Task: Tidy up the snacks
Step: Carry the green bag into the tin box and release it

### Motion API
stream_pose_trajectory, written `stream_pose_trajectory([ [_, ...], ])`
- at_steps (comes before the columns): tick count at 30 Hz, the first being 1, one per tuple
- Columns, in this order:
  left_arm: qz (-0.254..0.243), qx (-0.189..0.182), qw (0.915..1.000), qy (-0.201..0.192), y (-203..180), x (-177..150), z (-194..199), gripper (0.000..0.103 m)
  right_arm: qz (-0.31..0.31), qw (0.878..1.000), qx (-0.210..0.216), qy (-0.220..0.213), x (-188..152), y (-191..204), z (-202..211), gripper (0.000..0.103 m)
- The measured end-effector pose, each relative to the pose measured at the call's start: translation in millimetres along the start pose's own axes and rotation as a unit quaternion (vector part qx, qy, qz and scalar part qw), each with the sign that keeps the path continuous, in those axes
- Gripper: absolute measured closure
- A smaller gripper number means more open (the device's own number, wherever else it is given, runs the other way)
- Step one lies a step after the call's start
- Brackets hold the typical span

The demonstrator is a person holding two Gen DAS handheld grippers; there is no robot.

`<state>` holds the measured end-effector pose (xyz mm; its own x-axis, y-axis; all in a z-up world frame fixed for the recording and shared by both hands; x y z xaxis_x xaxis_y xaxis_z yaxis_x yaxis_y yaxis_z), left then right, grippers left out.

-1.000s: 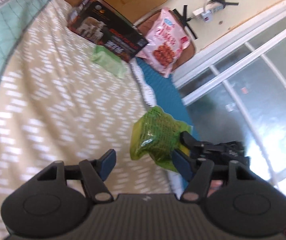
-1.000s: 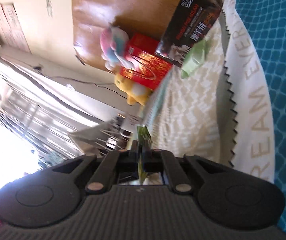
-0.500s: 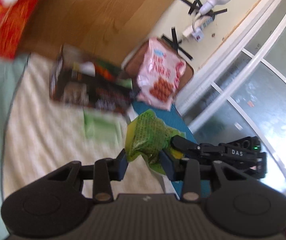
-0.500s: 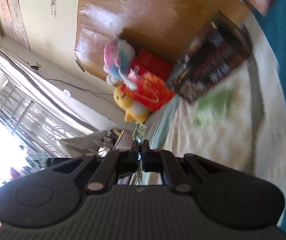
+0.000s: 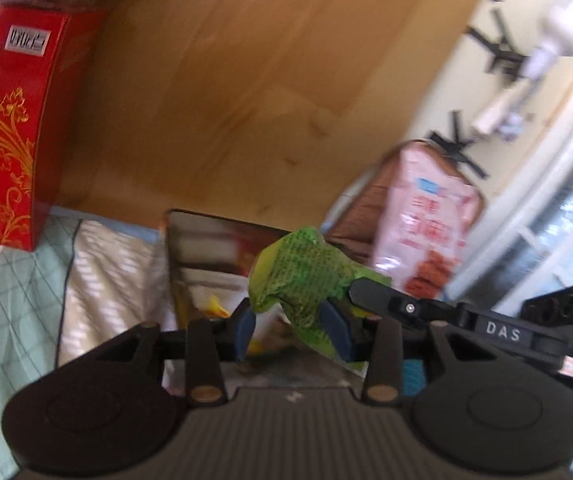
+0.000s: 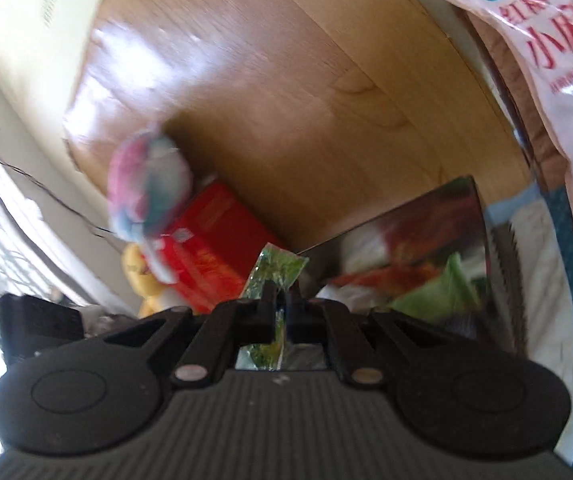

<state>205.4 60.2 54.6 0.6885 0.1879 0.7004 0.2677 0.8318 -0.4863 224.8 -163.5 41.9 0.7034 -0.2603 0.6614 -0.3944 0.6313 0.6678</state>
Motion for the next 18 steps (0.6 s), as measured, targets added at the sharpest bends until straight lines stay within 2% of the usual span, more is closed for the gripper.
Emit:
stream_pose_trajectory([
  [3, 0.000, 0.027, 0.9996, 0.001, 7.9, 3.2, -17.0, 0.063, 0.025, 0.999, -0.027, 0.001, 0.0, -5.7, -16.3, 0.094],
  [6, -0.026, 0.058, 0.9979, -0.011, 5.3, 5.2, -22.9, 0.060, 0.056, 0.997, -0.061, -0.002, -2.9, -3.0, -26.9, 0.087],
  [7, -0.034, 0.067, 0.9971, -0.013, 2.0, 5.1, -24.6, 0.059, 0.066, 0.995, -0.075, -0.009, -3.6, -1.2, -28.6, 0.082],
  [10, -0.056, 0.107, 0.9923, -0.029, -8.4, 3.2, -27.7, 0.054, 0.109, 0.983, -0.136, -0.056, -5.6, 7.4, -27.2, 0.053],
  [11, -0.067, 0.130, 0.9884, -0.042, -12.8, 1.4, -25.2, 0.051, 0.116, 0.979, -0.148, -0.079, -5.9, 8.9, -20.7, 0.051],
  [14, -0.089, 0.158, 0.9806, -0.074, -24.8, -8.6, -4.6, 0.051, 0.096, 0.979, -0.139, -0.116, -5.1, 6.5, 12.7, 0.050],
  [16, -0.095, 0.149, 0.9800, -0.092, -31.5, -23.6, 20.2, 0.051, 0.075, 0.983, -0.120, -0.114, -13.0, 4.3, 40.7, 0.050],
  [18, -0.098, 0.125, 0.9823, -0.100, -36.8, -43.8, 42.1, 0.050, 0.058, 0.989, -0.096, -0.093, -29.8, 1.4, 66.6, 0.050],
])
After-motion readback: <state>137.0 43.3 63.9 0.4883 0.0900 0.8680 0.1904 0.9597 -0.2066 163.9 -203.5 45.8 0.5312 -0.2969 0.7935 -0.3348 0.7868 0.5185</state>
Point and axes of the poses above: each gripper's, at about its wrist camera, not at the fingertips, and z roughly against the way its jaws point, y to its left, x to its top, the point moved 2 cm from there along -z, roughly the way its jaws point, and after that the axes turned 2 degrees about -z, right-handed, at the moved point
